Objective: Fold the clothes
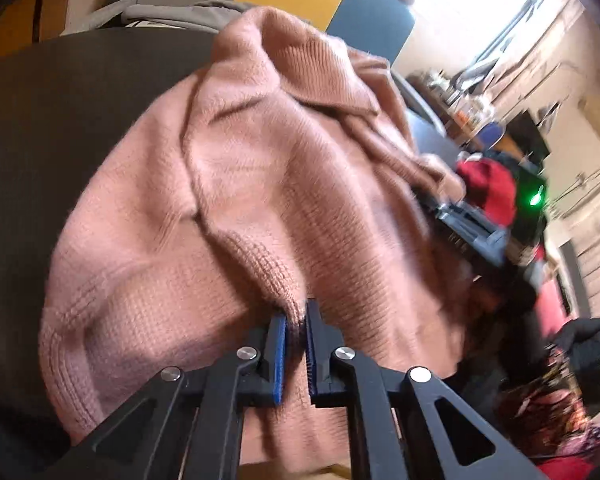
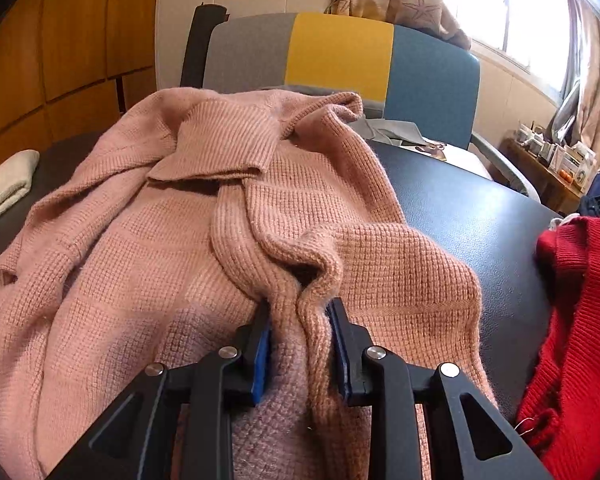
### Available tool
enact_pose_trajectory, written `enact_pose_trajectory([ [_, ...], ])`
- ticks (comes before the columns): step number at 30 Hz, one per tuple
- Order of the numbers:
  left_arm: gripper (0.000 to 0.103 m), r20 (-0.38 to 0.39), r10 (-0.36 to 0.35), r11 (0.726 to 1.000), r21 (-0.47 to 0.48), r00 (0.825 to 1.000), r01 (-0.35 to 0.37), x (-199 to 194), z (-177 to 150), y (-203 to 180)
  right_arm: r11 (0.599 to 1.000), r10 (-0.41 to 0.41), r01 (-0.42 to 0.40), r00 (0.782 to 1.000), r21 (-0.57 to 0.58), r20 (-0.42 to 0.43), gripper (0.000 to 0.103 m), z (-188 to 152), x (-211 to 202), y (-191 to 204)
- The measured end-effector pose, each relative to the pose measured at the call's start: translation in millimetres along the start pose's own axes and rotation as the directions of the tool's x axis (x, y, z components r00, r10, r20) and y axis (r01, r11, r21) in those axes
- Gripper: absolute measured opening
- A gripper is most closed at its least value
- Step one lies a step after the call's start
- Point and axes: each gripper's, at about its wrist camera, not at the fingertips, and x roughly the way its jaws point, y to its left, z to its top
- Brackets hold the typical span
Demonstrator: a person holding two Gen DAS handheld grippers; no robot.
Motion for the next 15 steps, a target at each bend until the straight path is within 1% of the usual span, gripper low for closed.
enact_pose_trajectory([
  [1, 0.006, 0.022, -0.014, 1.000, 0.012, 1.000, 0.013, -7.0, 3.2, -2.7, 1.000, 0.002, -0.002, 1.000, 0.001, 0.001, 0.027, -0.4, -0.4, -0.3],
  [3, 0.006, 0.100, -0.040, 0.998, 0.047, 0.994, 0.036, -31.5, 19.1, -12.5, 1.000, 0.008, -0.008, 1.000, 0.007, 0.001, 0.028, -0.7, -0.3, -1.6],
  [4, 0.006, 0.147, -0.044, 0.998, 0.060, 0.988, 0.035, -48.0, 30.0, -14.1, 1.000, 0.010, -0.010, 1.000, 0.010, 0.001, 0.028, -0.6, -0.1, -2.2],
  [6, 0.006, 0.236, -0.051, 0.996, 0.083, 0.970, 0.033, -79.7, 51.9, -16.4, 1.000, 0.012, -0.012, 1.000, 0.012, 0.001, 0.028, -0.5, 0.4, -2.5],
  [9, 0.006, 0.304, -0.044, 0.997, 0.070, 0.952, 0.024, -107.8, 86.4, -6.3, 1.000, 0.010, -0.010, 1.000, 0.011, 0.001, 0.028, -0.4, 0.8, -1.8],
  [12, 0.006, 0.330, 0.016, 0.998, 0.050, 0.944, -0.034, -125.1, 121.1, 11.0, 1.000, 0.011, -0.011, 1.000, 0.013, 0.001, 0.028, -0.2, 1.2, -1.3],
  [14, 0.006, 0.337, 0.094, 0.991, 0.057, 0.937, -0.120, -128.2, 141.5, 21.7, 1.000, 0.014, -0.014, 1.000, 0.016, 0.002, 0.029, -0.2, 1.7, -1.4],
  [15, 0.006, 0.335, 0.118, 0.988, 0.057, 0.935, -0.145, -132.4, 147.4, 29.7, 1.000, 0.016, -0.016, 1.000, 0.019, 0.002, 0.029, -0.2, 2.1, -1.5],
])
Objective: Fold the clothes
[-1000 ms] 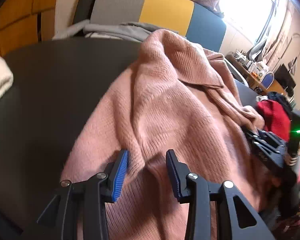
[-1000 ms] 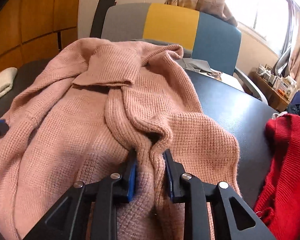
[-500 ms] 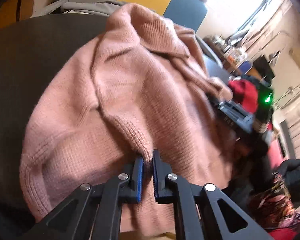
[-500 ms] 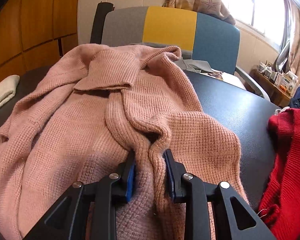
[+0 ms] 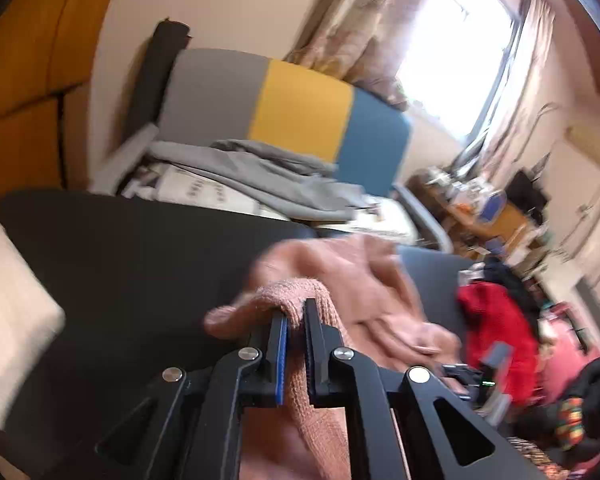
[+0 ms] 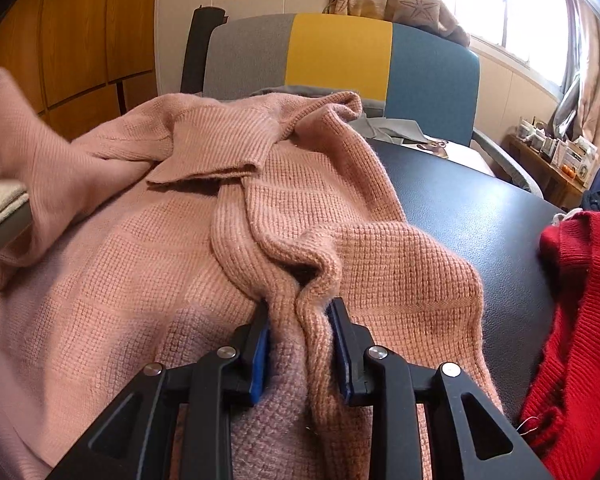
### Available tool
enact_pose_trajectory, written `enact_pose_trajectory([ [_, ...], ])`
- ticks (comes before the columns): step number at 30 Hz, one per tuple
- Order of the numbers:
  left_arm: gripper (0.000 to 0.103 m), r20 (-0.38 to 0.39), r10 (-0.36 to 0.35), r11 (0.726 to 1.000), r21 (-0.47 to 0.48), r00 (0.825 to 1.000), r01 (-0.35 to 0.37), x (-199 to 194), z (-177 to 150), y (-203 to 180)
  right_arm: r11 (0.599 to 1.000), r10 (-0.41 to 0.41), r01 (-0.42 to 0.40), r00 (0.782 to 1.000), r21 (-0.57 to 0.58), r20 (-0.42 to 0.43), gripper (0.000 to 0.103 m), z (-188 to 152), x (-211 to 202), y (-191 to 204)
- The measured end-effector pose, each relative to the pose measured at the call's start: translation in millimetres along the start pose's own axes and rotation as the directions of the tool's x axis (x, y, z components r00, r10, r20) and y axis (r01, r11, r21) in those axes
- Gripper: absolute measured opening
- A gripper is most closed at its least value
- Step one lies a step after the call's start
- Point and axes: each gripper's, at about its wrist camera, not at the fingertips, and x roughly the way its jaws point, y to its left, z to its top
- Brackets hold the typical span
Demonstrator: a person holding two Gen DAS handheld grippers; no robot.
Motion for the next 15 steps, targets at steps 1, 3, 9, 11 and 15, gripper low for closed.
enact_pose_trajectory([
  [1, 0.006, -0.004, 0.025, 1.000, 0.010, 1.000, -0.025, 0.1, 6.1, 8.5, 1.000, 0.003, -0.003, 1.000, 0.003, 0.000, 0.029, 0.1, 0.4, -0.3],
  [3, 0.006, -0.023, 0.109, 0.993, 0.050, 0.994, -0.108, 13.4, 16.1, 21.4, 1.000, 0.007, -0.007, 1.000, 0.008, 0.001, 0.029, -0.1, 1.1, -0.3],
  [9, 0.008, -0.178, 0.401, 0.912, 0.168, 0.899, -0.374, 81.4, 12.2, 80.4, 1.000, 0.009, -0.009, 1.000, 0.010, -0.001, 0.030, 0.2, 2.7, 0.2],
  [11, 0.008, -0.242, 0.464, 0.884, 0.184, 0.852, -0.429, 105.7, -3.3, 102.2, 1.000, 0.007, -0.007, 1.000, 0.009, -0.001, 0.030, 0.2, 3.2, -0.2],
  [15, 0.009, -0.336, 0.498, 0.867, 0.173, 0.800, -0.467, 136.5, -43.9, 123.7, 1.000, 0.012, -0.012, 1.000, 0.012, -0.001, 0.030, 0.1, 4.0, -1.7],
])
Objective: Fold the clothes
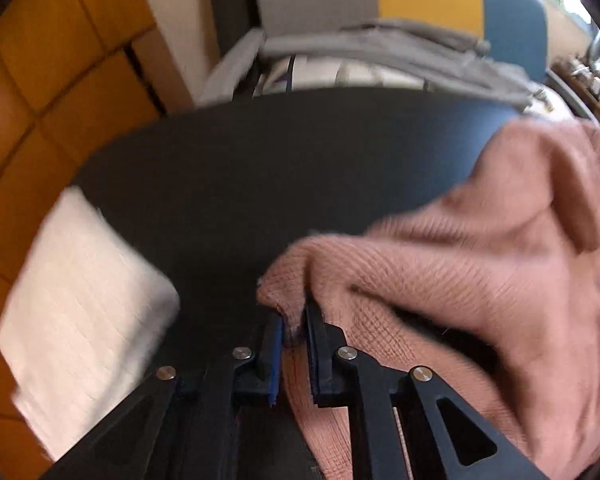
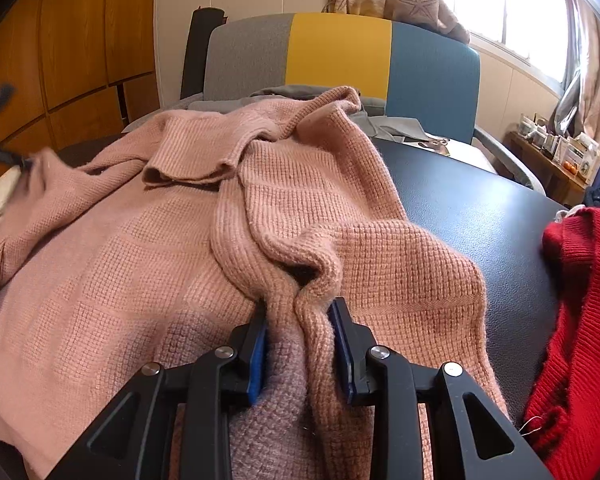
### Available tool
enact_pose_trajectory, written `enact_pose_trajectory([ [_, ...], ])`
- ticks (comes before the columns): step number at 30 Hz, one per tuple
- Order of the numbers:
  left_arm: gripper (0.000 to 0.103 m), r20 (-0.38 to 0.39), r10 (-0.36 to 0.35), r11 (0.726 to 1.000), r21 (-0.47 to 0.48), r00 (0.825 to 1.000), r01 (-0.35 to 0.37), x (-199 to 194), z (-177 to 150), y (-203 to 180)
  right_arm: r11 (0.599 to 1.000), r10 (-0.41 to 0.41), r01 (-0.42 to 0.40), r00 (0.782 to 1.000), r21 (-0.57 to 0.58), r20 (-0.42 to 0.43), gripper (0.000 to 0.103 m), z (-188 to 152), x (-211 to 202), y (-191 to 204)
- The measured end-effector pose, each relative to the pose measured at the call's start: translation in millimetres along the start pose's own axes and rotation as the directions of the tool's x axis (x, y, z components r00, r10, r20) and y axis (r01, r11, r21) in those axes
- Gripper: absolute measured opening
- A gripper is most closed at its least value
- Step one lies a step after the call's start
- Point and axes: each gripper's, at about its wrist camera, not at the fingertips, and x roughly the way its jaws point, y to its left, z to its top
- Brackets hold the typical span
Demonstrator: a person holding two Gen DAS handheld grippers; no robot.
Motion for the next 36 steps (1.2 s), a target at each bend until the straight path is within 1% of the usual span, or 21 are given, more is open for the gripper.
enact_pose_trajectory([
  [4, 0.012, -0.007, 0.000, 1.000, 0.004, 1.000, 0.000, 1.2, -26.3, -0.2, 1.000, 0.015, -0.015, 1.000, 0.014, -0.001, 0.031, 0.4, 0.9, -3.1],
  [6, 0.012, 0.049, 0.009, 0.999, -0.034, 0.999, -0.007, -17.8, -33.7, 8.2, 1.000, 0.016, -0.016, 1.000, 0.014, 0.001, 0.032, 0.4, 1.1, -3.6],
  [8, 0.013, 0.141, 0.048, 0.996, -0.079, 0.989, -0.037, -48.0, -40.5, 13.6, 1.000, 0.016, -0.016, 1.000, 0.015, 0.002, 0.032, 0.5, 1.2, -4.0],
  [9, 0.013, 0.184, 0.047, 0.995, -0.091, 0.982, -0.030, -63.3, -43.4, 11.6, 1.000, 0.018, -0.018, 1.000, 0.014, 0.002, 0.033, 0.6, 1.4, -4.2],
  [11, 0.016, 0.270, -0.023, 0.996, -0.074, 0.963, 0.045, -92.1, -49.4, -5.5, 1.000, 0.023, -0.023, 1.000, 0.012, 0.002, 0.038, 1.1, 1.6, -4.7],
  [13, 0.017, 0.311, -0.147, 0.988, 0.008, 0.939, 0.152, -112.4, -55.8, -43.0, 0.998, 0.065, -0.064, 0.998, 0.010, -0.005, 0.052, 2.3, 1.9, -5.1],
  [14, 0.017, 0.314, -0.201, 0.979, 0.048, 0.928, 0.196, -118.2, -58.2, -61.6, 0.995, 0.104, -0.104, 0.994, 0.005, -0.013, 0.065, 3.9, 1.1, -5.5],
  [15, 0.017, 0.303, -0.255, 0.967, 0.086, 0.918, 0.240, -119.0, -60.7, -82.4, 0.993, 0.121, -0.121, 0.993, -0.007, -0.019, 0.067, 6.0, -1.7, -5.5],
  [17, 0.017, 0.249, -0.355, 0.933, 0.145, 0.901, 0.328, -109.1, -66.9, -124.2, 0.994, 0.106, -0.106, 0.994, -0.009, -0.010, 0.061, 11.0, -16.5, -7.7],
  [18, 0.017, 0.214, -0.390, 0.918, 0.165, 0.896, 0.360, -100.9, -71.3, -143.9, 0.994, 0.109, -0.109, 0.994, 0.019, 0.018, 0.059, 13.1, -28.6, -12.9],
  [19, 0.017, 0.188, -0.402, 0.912, 0.173, 0.896, 0.373, -93.2, -73.5, -155.6, 0.992, 0.106, -0.110, 0.993, 0.068, 0.049, 0.059, 15.3, -41.5, -23.4],
  [20, 0.017, 0.159, -0.397, 0.912, 0.175, 0.904, 0.370, -82.0, -75.9, -167.0, 0.987, 0.098, -0.107, 0.992, 0.122, 0.074, 0.060, 17.5, -53.7, -35.7],
  [22, 0.017, 0.112, -0.385, 0.915, 0.180, 0.916, 0.362, -61.3, -80.8, -187.9, 0.980, 0.069, -0.080, 0.995, 0.180, 0.065, 0.061, 19.3, -65.4, -55.1],
  [24, 0.019, 0.181, -0.371, 0.921, 0.198, 0.911, 0.336, -59.8, -84.0, -191.2, 0.983, 0.027, -0.023, 0.999, 0.183, -0.018, 0.061, 16.8, -64.4, -72.5],
  [25, 0.021, 0.185, -0.361, 0.921, 0.222, 0.914, 0.319, -59.0, -84.0, -193.1, 0.986, -0.003, 0.014, 0.998, 0.168, -0.068, 0.061, 14.0, -61.2, -80.0],
  [27, 0.024, 0.197, -0.347, 0.917, 0.276, 0.917, 0.288, -58.6, -82.3, -194.9, 0.987, -0.042, 0.060, 0.992, 0.147, -0.121, 0.062, 8.5, -53.7, -90.1],
  [30, 0.027, 0.218, -0.316, 0.895, 0.393, 0.923, 0.213, -54.8, -79.7, -197.9, 0.985, -0.013, 0.049, 0.976, 0.163, -0.217, 0.063, -1.1, -30.0, -101.6],
  [32, 0.028, 0.220, -0.309, 0.889, 0.413, 0.925, 0.198, -52.3, -77.0, -188.6, 0.982, -0.001, 0.049, 0.967, 0.182, -0.255, 0.065, -8.3, -17.5, -101.6],
  [34, 0.031, 0.217, -0.321, 0.892, 0.397, 0.922, 0.217, -49.9, -76.9, -178.0, 0.986, 0.000, 0.040, 0.971, 0.163, -0.239, 0.057, -12.3, -14.8, -93.5],
  [35, 0.032, 0.215, -0.333, 0.893, 0.384, 0.918, 0.234, -48.9, -77.9, -173.4, 0.991, 0.002, 0.029, 0.973, 0.131, -0.232, 0.036, -11.5, -15.4, -88.6],
  [36, 0.032, 0.213, -0.346, 0.894, 0.370, 0.914, 0.253, -47.5, -78.3, -169.1, 0.995, 0.012, 0.011, 0.973, 0.101, -0.231, 0.009, -9.1, -16.3, -84.7],
])
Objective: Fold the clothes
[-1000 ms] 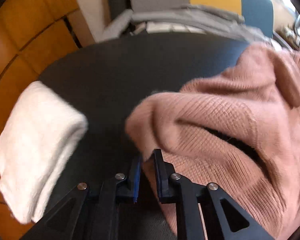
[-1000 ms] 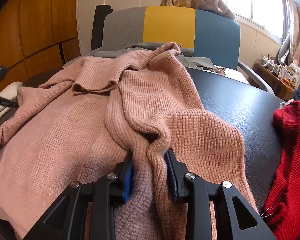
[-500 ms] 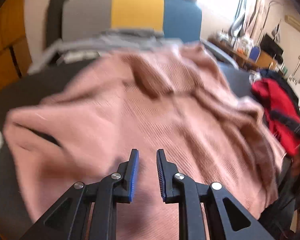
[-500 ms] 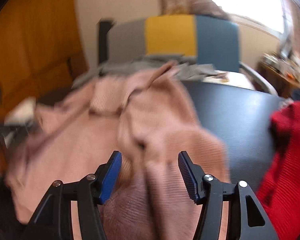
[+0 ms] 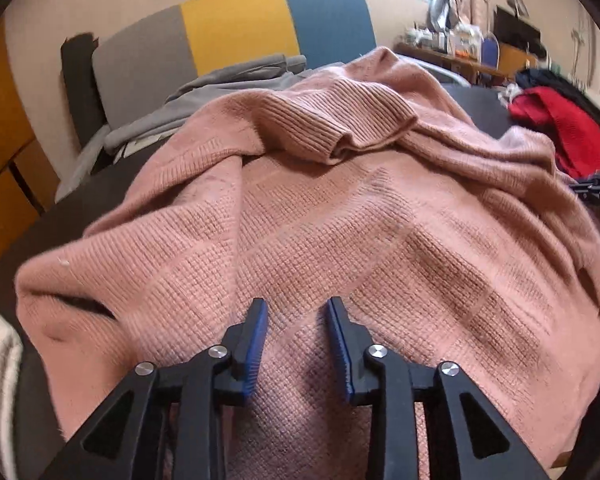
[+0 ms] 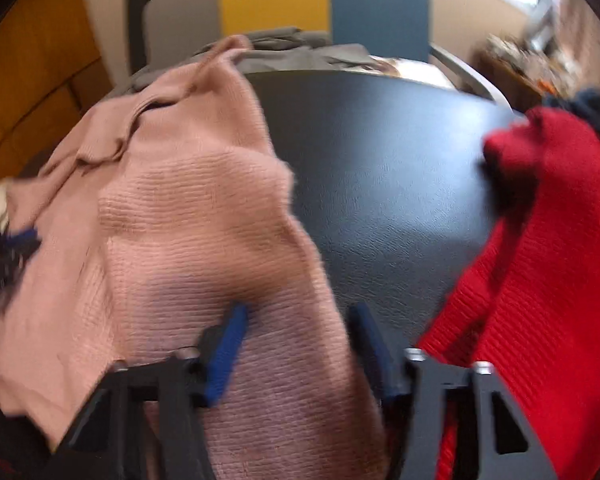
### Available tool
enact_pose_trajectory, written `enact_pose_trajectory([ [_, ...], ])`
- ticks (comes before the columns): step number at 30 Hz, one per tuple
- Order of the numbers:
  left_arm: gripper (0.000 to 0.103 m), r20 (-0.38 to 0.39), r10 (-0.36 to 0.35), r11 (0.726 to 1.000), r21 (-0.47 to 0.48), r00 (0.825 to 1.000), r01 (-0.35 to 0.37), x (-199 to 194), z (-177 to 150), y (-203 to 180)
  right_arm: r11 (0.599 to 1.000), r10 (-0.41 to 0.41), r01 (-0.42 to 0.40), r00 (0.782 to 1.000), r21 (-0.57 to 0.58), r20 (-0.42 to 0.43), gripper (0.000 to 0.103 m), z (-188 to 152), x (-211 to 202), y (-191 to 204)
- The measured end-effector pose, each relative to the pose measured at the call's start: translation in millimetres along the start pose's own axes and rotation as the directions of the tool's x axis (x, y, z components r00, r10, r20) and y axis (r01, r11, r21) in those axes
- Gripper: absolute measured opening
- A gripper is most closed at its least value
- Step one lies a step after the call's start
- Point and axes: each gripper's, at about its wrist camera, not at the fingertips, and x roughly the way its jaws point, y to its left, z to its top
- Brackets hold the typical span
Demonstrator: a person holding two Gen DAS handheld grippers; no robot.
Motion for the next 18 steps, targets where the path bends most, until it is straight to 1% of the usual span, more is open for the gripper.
enact_pose_trajectory([
  [1, 0.033, 0.002, -0.015, 1.000, -0.019, 1.000, 0.015, 1.9, -0.3, 3.6, 0.999, 0.014, -0.014, 1.000, -0.032, -0.004, 0.010, 2.4, -1.8, 3.6],
  [2, 0.033, 0.003, -0.020, 0.999, -0.029, 1.000, 0.020, 2.7, -0.8, 4.2, 0.998, 0.000, 0.000, 1.000, -0.067, -0.001, 0.010, 6.0, -5.3, 5.0],
  [5, 0.033, 0.022, 0.006, 1.000, -0.019, 1.000, -0.006, 1.6, -6.0, -3.7, 0.986, -0.077, 0.080, 0.997, -0.148, 0.029, 0.010, 22.3, -20.3, -2.8],
  [7, 0.033, 0.035, 0.019, 1.000, -0.011, 0.999, -0.019, 2.5, -6.9, -3.9, 0.975, -0.148, 0.156, 0.987, -0.159, 0.061, 0.010, 41.0, -31.7, -23.6],
  [9, 0.033, 0.044, 0.012, 1.000, -0.017, 0.999, -0.011, 2.0, -8.6, -2.0, 0.956, -0.236, 0.248, 0.967, -0.155, 0.095, 0.010, 62.3, -42.0, -51.4],
  [12, 0.033, 0.051, -0.022, 0.999, -0.047, 0.998, 0.024, -0.4, -12.7, 6.7, 0.924, -0.343, 0.357, 0.932, -0.138, 0.118, 0.010, 84.2, -50.9, -83.7],
  [15, 0.032, 0.053, -0.030, 0.998, -0.051, 0.998, 0.032, -3.3, -15.6, 8.5, 0.883, -0.447, 0.458, 0.887, -0.106, 0.117, 0.010, 107.0, -49.0, -120.0],
  [17, 0.033, 0.056, -0.031, 0.998, -0.050, 0.998, 0.033, -3.0, -15.9, 8.7, 0.857, -0.502, 0.510, 0.859, -0.075, 0.103, 0.010, 120.8, -40.8, -142.8],
  [18, 0.033, 0.058, -0.034, 0.998, -0.051, 0.998, 0.037, -3.0, -16.3, 9.6, 0.851, -0.517, 0.522, 0.852, -0.061, 0.087, 0.010, 123.8, -34.7, -153.4],
])
